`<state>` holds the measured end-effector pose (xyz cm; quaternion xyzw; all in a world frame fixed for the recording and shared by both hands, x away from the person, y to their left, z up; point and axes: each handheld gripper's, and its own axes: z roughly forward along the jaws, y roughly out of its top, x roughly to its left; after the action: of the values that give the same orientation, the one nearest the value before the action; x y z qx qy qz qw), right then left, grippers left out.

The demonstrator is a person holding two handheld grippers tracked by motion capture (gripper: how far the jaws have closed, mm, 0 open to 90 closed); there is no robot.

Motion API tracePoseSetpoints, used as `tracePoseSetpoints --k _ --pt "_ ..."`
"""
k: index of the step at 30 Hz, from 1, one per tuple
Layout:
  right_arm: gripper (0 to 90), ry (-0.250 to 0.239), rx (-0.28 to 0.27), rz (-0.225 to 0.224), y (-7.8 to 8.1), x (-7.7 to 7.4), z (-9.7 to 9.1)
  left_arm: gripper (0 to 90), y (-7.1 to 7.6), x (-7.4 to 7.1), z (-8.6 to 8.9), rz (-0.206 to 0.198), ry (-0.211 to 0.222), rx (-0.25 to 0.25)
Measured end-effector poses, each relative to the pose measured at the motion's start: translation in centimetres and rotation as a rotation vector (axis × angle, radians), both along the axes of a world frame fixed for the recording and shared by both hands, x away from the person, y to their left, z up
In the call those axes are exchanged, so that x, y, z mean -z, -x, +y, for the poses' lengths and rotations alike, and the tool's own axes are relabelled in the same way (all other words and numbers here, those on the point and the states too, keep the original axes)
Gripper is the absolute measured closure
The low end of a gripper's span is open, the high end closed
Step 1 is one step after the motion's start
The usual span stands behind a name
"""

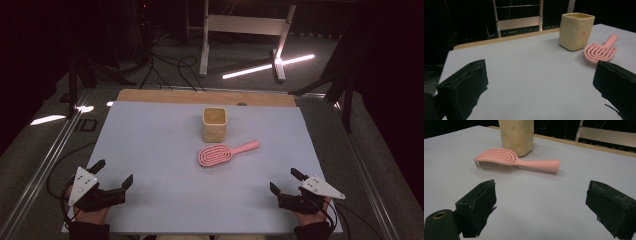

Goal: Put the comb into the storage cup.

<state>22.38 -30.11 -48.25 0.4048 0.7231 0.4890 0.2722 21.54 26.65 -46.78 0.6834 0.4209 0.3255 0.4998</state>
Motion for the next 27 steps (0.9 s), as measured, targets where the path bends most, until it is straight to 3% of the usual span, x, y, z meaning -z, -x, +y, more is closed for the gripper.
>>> tracePoseSetpoints --k 18,27 --pt "9.0 -0.019 -0.003 0.0 -0.2 -0.3 -0.1 0.2 -0.3 0.7 -0.9 0.008 -0.042 0.008" --pt "9.0 -0.016 -0.015 -0.011 -0.3 -1.2 0.3 0.2 -0.3 0.8 -0.7 0.002 -0.036 -0.01"
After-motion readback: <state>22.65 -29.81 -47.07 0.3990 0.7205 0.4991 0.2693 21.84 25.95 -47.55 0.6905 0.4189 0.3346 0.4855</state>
